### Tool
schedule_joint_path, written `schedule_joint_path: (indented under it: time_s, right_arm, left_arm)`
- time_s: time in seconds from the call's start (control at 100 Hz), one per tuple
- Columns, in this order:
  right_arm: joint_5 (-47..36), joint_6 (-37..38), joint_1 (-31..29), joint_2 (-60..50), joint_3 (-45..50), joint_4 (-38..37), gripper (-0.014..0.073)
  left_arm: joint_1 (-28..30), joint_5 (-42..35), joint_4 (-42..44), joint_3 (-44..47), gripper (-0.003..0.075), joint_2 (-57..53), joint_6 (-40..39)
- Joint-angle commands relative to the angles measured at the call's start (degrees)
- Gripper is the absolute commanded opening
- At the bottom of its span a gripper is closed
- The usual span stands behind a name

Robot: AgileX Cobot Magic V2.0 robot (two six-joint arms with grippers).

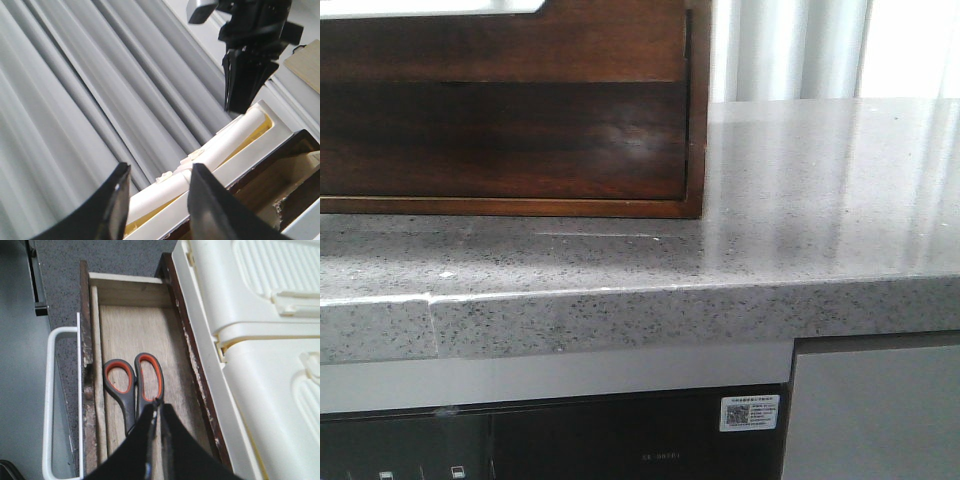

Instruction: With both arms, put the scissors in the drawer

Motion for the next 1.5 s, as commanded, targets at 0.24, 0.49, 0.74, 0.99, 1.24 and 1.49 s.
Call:
schedule_joint_path:
  time_s: [0.24, 0.49, 0.74, 0.99, 1.24, 1.49]
  right_arm:
    - [-2.75, 2.05, 0.01, -11.19, -1.79, 1.26, -0.0055]
    - [-3.73, 2.93, 0.01, -18.62, 1.83, 1.26, -0.0055]
    - [-13.61, 3.05, 0.01, -31.56, 18.16, 1.26, -0.0055]
    - [-30.47, 3.05, 0.01, -49.13, 43.22, 0.64, -0.0055]
    - [-34.47, 3.05, 0.01, -63.65, 62.63, -0.68, -0.0055]
    - [-41.33, 6.96, 0.01, -76.8, 76.86, -0.57, -0.0055]
  left_arm:
    - [0.06, 9.49, -3.37, -1.94, -0.002, -8.38, -9.17]
    - [0.06, 12.63, -9.95, -1.79, -0.002, -8.25, -9.92]
    - [0.06, 13.12, -10.86, -1.79, -0.002, -8.25, -9.92]
    - [0.06, 11.67, -14.64, 0.21, -0.002, -8.25, -9.92]
    - [0.06, 8.8, -18.85, 4.57, -0.002, -8.25, -9.92]
    - [0.06, 11.45, -23.01, 5.64, -0.002, -8.25, -9.92]
